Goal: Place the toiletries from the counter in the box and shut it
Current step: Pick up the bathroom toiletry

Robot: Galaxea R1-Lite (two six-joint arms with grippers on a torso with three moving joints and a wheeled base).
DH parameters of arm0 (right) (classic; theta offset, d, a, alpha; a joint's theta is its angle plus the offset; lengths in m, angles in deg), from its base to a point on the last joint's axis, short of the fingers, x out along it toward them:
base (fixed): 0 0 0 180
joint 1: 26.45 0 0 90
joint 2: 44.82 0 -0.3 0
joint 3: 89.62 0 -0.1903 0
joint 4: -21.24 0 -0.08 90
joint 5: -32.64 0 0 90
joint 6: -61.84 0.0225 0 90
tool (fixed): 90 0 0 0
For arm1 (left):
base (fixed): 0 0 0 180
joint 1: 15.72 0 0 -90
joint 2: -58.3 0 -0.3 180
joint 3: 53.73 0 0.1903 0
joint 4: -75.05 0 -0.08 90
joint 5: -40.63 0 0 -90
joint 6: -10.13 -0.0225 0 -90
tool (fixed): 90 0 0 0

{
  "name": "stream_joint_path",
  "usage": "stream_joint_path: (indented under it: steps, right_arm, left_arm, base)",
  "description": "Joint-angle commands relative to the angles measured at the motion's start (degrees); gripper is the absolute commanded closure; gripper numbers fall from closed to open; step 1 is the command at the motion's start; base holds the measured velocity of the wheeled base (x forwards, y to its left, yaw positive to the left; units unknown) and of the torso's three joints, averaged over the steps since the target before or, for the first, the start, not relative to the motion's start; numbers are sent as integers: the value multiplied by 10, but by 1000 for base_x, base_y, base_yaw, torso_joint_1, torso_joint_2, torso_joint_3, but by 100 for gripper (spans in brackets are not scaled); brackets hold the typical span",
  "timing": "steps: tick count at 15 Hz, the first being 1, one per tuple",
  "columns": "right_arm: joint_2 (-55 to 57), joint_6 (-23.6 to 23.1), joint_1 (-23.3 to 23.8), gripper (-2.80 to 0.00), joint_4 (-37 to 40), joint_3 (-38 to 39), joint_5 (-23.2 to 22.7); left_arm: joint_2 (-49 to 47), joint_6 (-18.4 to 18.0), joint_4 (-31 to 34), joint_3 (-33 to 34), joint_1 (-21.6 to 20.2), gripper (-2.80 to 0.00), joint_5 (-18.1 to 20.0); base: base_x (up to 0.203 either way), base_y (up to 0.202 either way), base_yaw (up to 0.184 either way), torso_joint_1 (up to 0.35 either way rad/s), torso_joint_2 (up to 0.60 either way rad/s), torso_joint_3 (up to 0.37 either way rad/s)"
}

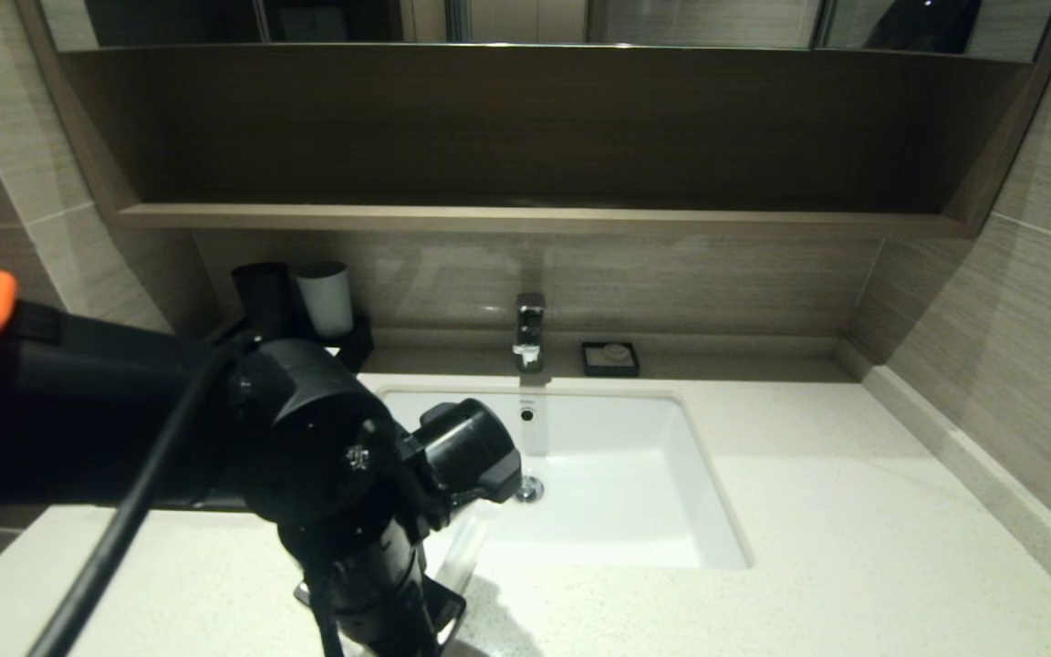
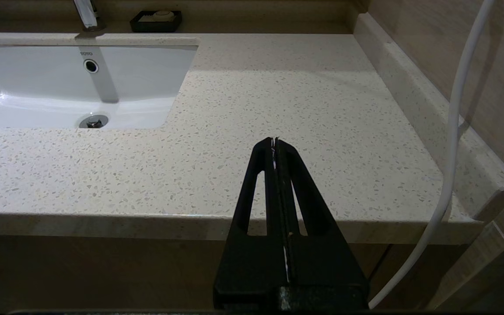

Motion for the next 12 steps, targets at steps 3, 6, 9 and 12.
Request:
stream_joint_path:
  steps: [3,6,9,12]
  right_arm:
    - [-1,0,0,0,0,1,0]
    - [-1,0,0,0,0,1,0]
    - [-1,0,0,0,0,1,0]
    - [-1,0,0,0,0,1,0]
  left_arm:
    - [-11,4,-1,1,-3,-280,0]
    - [-19,4,-10,3,-5,-280,1]
    - [-21,11,-21,4,-6,-280,2]
    - [-29,21,-26,4,-7,-280,2]
  base:
    - [0,0,0,0,0,0]
    - [0,0,0,0,0,0]
    - [0,0,0,0,0,0]
    - [0,0,0,0,0,0]
